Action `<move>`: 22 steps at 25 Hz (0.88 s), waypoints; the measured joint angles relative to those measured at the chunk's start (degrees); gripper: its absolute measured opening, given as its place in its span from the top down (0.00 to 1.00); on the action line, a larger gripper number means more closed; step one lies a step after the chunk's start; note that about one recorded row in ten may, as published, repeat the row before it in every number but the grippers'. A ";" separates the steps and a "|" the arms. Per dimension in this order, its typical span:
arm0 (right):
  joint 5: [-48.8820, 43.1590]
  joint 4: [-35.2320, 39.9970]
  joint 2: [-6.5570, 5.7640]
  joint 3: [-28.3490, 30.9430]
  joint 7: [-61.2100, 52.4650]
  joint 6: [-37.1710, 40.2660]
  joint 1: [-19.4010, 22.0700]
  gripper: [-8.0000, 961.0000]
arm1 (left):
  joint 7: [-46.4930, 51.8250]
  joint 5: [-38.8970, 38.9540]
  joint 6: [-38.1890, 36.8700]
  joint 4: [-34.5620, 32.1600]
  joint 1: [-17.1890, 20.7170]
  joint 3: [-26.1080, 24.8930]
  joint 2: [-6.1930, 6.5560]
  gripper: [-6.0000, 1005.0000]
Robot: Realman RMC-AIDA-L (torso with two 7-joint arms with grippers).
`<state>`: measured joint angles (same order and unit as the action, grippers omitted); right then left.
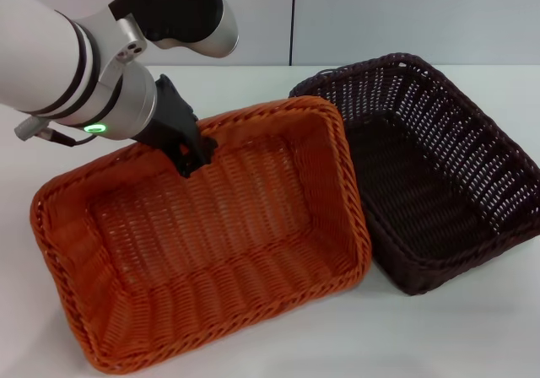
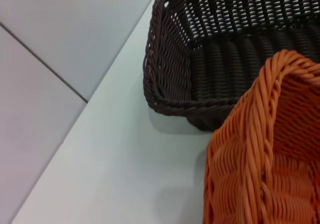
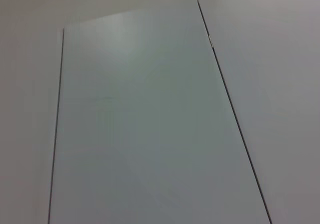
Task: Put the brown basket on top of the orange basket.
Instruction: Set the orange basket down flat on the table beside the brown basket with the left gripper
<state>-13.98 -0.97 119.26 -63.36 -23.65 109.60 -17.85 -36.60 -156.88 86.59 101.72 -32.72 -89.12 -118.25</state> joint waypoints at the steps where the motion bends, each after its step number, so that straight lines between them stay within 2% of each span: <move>1: 0.00 0.00 0.00 0.02 0.00 0.08 0.05 0.15 | 0.19 -0.16 -0.07 -0.71 -0.18 -0.23 -0.01 0.85; 11: 0.02 0.01 0.00 0.26 0.02 0.26 0.33 0.15 | -0.53 0.57 -0.72 -3.63 -1.09 -0.36 -0.04 0.84; 22: 0.07 0.29 -0.17 0.50 0.09 -0.87 0.35 0.15 | -0.40 4.06 -4.50 -12.39 -4.67 -1.69 -0.08 0.84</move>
<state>-13.91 -0.68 119.09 -62.86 -23.56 108.74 -17.50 -36.99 -152.82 82.08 89.33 -37.39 -90.81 -118.33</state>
